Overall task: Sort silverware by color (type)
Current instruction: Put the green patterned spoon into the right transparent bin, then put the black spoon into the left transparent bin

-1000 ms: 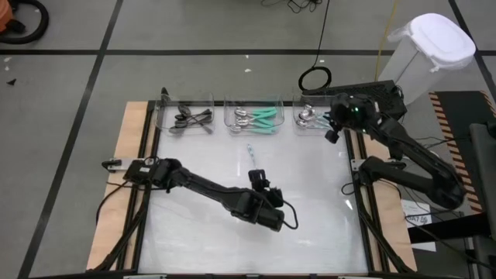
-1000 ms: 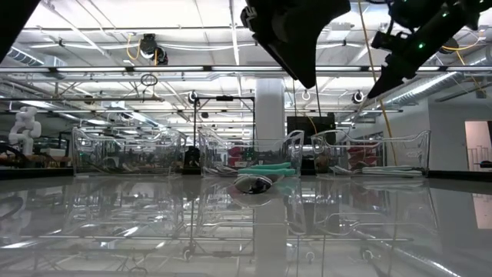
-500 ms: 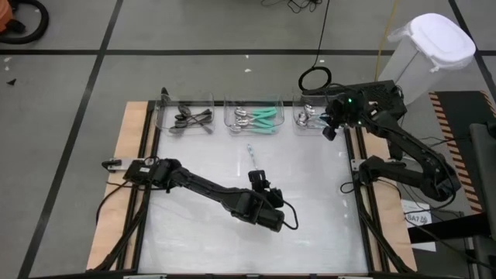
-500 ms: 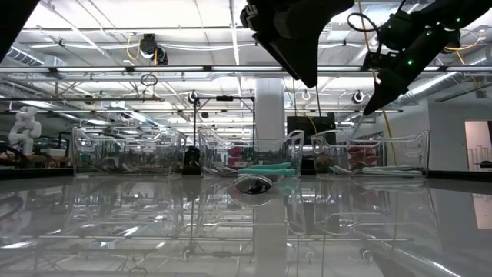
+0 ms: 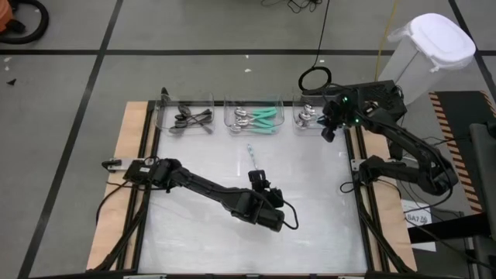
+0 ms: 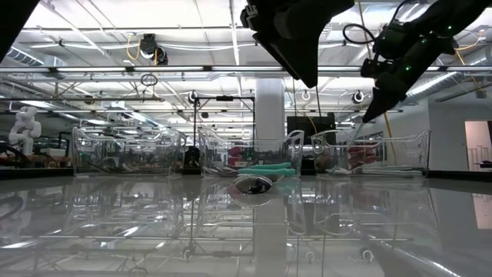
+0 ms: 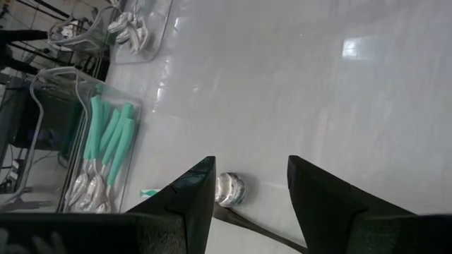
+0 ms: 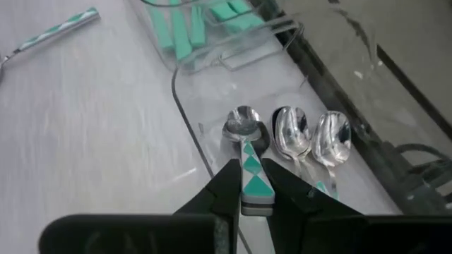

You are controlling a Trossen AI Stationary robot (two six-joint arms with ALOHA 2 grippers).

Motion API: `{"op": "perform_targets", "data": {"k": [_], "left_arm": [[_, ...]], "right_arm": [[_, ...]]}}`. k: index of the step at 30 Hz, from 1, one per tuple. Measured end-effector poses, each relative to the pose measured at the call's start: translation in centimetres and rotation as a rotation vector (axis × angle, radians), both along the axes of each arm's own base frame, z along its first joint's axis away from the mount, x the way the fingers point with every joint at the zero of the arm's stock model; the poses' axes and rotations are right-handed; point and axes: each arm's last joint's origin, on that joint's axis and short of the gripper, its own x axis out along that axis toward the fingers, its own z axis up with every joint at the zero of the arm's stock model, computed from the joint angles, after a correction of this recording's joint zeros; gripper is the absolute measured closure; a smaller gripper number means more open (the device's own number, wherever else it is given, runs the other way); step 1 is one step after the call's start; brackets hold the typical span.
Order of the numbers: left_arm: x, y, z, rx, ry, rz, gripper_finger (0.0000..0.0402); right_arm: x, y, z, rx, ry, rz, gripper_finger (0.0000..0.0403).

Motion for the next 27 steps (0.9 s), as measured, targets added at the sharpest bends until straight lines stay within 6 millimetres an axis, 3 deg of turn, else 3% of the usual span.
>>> {"op": "perform_targets", "data": {"k": [15,27], "left_arm": [[0.01,-0.03,-0.03,-0.017,0.004,-0.004,0.0225],[0.01,-0.03,-0.03,-0.017,0.004,-0.004,0.0225]], "right_arm": [[-0.57,-0.89,-0.62,-0.002,0.084,-0.121,0.0354],[-0.9,-1.05,-0.7,-0.032,0.148,-0.186,0.0268]]}}
